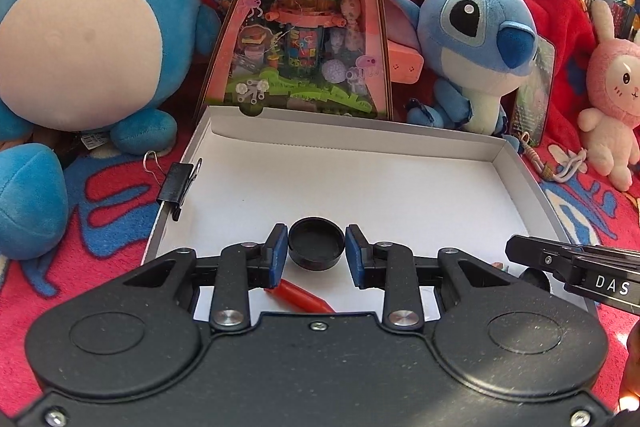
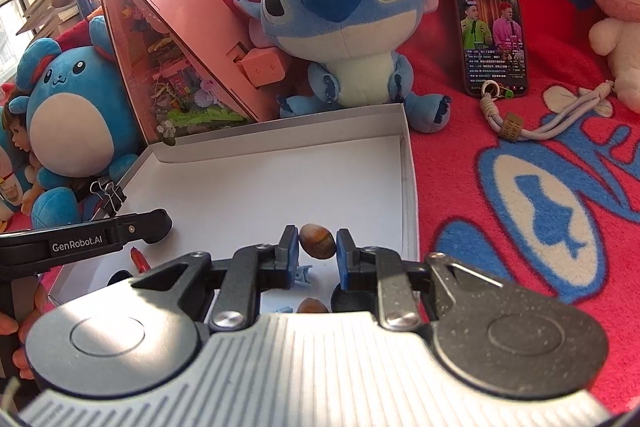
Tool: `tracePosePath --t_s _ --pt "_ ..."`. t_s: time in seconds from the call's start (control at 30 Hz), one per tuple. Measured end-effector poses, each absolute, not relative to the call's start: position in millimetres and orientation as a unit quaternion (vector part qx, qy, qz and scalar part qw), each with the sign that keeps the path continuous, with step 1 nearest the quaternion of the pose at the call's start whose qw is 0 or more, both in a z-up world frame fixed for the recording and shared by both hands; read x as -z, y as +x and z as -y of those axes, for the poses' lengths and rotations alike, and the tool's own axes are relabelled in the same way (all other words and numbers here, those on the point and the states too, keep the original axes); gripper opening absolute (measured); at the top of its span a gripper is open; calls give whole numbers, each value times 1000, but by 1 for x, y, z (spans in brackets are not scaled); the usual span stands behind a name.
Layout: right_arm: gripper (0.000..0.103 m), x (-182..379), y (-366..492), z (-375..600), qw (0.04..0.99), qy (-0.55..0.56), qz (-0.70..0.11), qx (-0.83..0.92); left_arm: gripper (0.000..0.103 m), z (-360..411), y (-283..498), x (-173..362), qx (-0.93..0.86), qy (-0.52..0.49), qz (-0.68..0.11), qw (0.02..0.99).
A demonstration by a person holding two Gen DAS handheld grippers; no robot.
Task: Organize rigid objects
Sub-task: 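Open both tools to release the lid and nut in the box, then withdraw both tools toward another black lid and a black binder clip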
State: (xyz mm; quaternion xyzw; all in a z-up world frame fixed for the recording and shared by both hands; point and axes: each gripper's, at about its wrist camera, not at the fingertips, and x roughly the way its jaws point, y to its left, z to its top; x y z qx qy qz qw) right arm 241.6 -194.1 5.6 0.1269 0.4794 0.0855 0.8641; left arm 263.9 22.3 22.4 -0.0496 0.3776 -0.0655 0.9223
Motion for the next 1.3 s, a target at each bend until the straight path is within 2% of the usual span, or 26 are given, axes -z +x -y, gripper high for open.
tracePosePath --t_s 0.13,0.2,0.27,0.33,0.5,0.77,0.93,1.3 --pt "29 -7 240 194 866 125 -475 -88 31 -20 261 -23 65 -46 -376 923" --pt "30 -9 237 194 868 125 -471 -92 39 -19 257 -25 70 -43 -373 924" --pt "35 -13 232 194 871 123 -466 -97 43 -18 250 -29 77 -40 -367 926" --pt "48 -18 227 193 875 117 -459 -103 47 -18 242 -35 85 -34 -362 928" --pt "59 -35 204 190 888 93 -432 -127 61 -21 214 -50 105 -23 -339 934" --pt "69 -64 163 192 901 66 -396 -166 71 -24 162 -71 137 1 -303 943" --pt "76 -77 138 193 904 55 -379 -190 74 -26 130 -79 158 6 -288 945" --pt "83 -88 90 181 899 3 -362 -247 75 -33 73 -73 192 22 -289 938"
